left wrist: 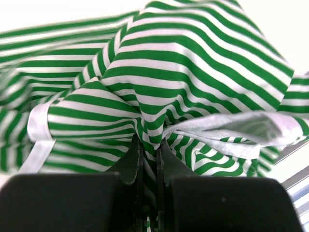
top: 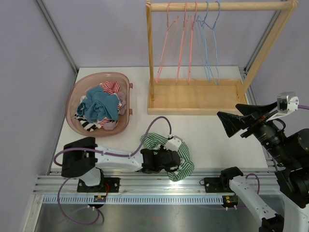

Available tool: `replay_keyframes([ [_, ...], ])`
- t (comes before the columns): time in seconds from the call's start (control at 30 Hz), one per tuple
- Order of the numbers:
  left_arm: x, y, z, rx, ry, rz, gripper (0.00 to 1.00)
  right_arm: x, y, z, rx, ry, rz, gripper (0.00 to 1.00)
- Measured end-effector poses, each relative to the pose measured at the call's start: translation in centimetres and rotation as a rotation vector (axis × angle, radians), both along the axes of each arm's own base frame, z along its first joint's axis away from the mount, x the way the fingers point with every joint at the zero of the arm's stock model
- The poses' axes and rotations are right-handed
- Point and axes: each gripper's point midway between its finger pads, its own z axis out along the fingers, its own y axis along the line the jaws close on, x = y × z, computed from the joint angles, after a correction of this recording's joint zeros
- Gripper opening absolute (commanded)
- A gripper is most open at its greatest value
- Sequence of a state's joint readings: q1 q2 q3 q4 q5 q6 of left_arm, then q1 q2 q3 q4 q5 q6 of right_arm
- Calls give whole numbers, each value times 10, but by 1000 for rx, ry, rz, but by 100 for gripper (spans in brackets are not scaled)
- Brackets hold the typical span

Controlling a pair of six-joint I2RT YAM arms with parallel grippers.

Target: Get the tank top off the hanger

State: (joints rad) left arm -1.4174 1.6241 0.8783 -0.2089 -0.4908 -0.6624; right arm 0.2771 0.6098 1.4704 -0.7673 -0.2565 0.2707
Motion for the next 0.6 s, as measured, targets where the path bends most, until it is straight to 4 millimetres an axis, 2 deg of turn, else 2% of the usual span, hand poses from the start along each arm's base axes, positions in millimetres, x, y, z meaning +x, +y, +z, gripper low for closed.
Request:
replay_keyframes([
  [0.2,26,51,66,-33,-115,148,0,1,0,-7,2,15,1,99],
  [0.43,69,139,133,-18,-250,400,0,0,1,-7,7,17,1,99],
  [0.5,77,158,151,-24,-278,457,0,-1,0,-6,10,10,1,99],
  [0.6,93,191,188,-61,-326,550,0,-2,0,-1,16,-7,2,99],
])
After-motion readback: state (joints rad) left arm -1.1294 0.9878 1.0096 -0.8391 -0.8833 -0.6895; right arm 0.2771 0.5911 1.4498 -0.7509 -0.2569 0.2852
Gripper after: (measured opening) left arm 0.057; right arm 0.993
